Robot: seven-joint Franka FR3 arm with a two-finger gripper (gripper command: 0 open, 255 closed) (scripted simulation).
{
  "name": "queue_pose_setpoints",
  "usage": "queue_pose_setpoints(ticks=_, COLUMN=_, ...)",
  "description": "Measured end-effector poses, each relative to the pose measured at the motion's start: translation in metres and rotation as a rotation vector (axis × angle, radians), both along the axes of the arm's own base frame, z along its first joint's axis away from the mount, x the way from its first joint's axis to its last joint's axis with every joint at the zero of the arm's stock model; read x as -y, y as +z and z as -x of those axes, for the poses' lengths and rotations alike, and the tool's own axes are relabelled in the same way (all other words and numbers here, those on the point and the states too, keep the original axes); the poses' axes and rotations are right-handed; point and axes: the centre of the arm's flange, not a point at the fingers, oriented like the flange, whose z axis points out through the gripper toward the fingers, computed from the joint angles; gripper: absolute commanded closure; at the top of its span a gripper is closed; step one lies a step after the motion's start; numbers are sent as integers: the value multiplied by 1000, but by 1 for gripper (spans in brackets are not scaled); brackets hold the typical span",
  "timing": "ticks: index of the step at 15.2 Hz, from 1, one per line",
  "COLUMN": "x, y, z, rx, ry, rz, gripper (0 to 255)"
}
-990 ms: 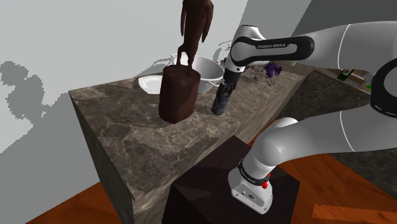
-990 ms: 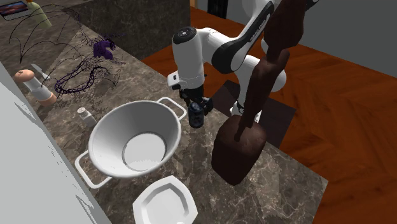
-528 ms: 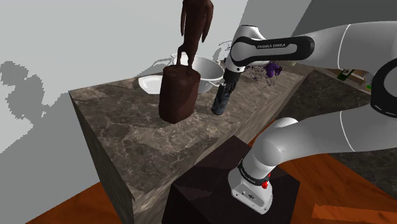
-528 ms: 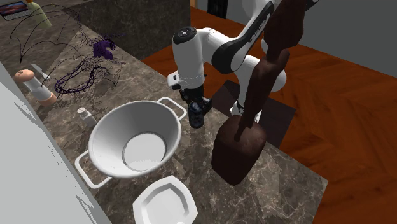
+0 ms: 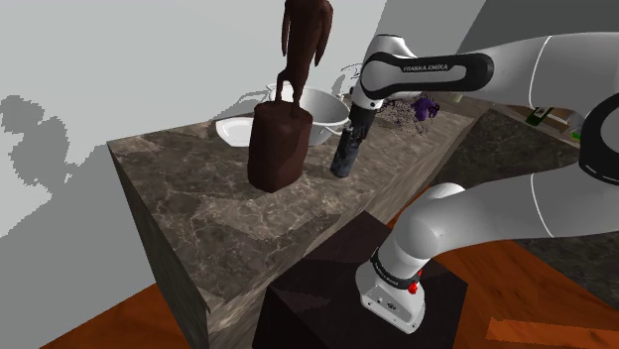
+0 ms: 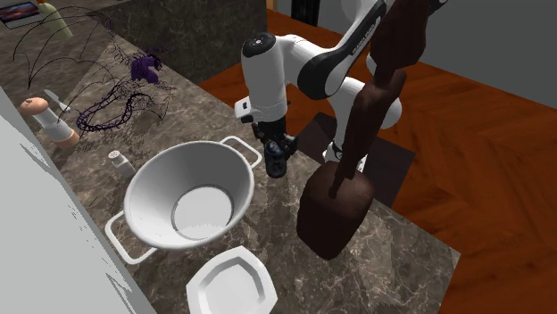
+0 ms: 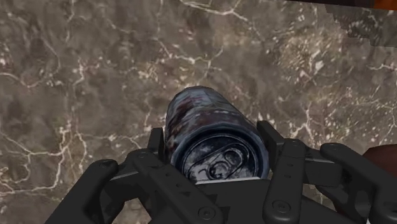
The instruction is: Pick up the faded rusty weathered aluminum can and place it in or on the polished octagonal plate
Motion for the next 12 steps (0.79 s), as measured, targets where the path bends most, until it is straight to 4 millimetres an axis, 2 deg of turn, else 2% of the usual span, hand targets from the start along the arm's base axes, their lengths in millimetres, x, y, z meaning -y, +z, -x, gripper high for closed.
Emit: queue_pose_setpoints(ticks=12, x=2, y=64, z=0, rx=0, ry=0, rz=0, gripper=255)
